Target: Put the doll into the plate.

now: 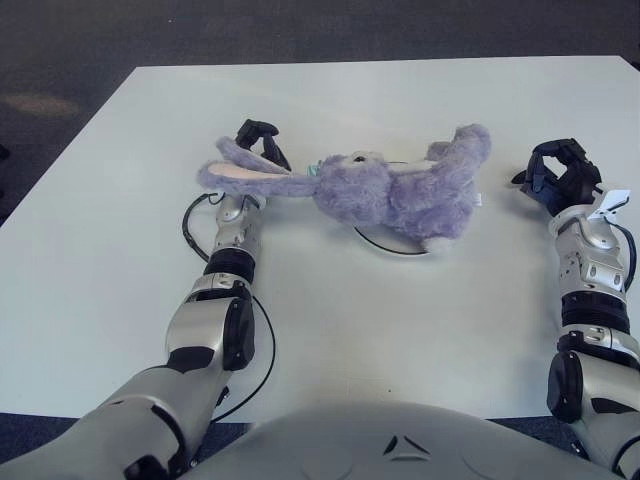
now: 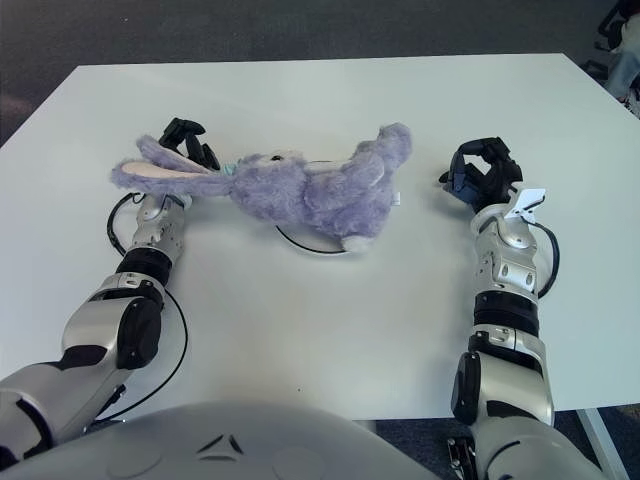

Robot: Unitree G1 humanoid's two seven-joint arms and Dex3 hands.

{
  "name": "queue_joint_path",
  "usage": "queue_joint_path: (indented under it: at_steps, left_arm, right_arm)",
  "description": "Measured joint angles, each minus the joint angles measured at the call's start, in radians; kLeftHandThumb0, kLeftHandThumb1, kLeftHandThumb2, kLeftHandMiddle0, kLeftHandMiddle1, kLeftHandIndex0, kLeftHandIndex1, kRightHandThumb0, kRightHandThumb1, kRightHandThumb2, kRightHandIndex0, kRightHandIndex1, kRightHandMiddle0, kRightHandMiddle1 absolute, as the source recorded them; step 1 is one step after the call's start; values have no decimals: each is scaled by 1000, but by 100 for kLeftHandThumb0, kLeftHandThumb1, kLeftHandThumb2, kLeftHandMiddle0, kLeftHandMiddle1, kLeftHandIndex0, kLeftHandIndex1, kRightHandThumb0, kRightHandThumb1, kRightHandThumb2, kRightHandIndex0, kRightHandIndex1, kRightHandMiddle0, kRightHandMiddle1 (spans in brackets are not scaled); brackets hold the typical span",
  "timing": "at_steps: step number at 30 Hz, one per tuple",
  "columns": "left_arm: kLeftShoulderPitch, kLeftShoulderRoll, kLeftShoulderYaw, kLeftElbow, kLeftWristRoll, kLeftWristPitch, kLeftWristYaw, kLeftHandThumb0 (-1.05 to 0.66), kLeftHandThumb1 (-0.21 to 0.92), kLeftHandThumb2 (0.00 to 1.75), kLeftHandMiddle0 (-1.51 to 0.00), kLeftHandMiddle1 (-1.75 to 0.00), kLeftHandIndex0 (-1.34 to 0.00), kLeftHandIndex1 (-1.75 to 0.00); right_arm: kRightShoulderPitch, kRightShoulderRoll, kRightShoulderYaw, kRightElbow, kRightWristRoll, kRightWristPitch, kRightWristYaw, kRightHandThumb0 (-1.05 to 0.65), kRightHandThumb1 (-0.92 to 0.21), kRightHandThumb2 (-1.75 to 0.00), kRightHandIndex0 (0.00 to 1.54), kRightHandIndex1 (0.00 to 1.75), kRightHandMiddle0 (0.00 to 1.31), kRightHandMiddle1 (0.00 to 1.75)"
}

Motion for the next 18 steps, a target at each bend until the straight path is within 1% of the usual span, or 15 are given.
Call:
queue_joint_path:
  at_steps: [5,12,18]
  left_arm:
    - [-20,21,6,27,21,1,80,-46,37,125,-111,-175,-57,-175]
    - [-43,59,5,64,76,4,203,-45,41,121,-107,-175,-54,-175]
    - [-64,122,6,112,100,25,228,-44,46,114,-102,-175,-50,-175]
  right_arm:
    - [-9,0,0,16,0,-9,4,-1,-43,-117,61,163,29,175]
    - [-21,0,4,30,0,-10,12,-1,-43,-116,60,163,29,175]
    - [-29,0,7,45,-1,-21,23,-1,-43,-117,59,165,28,175]
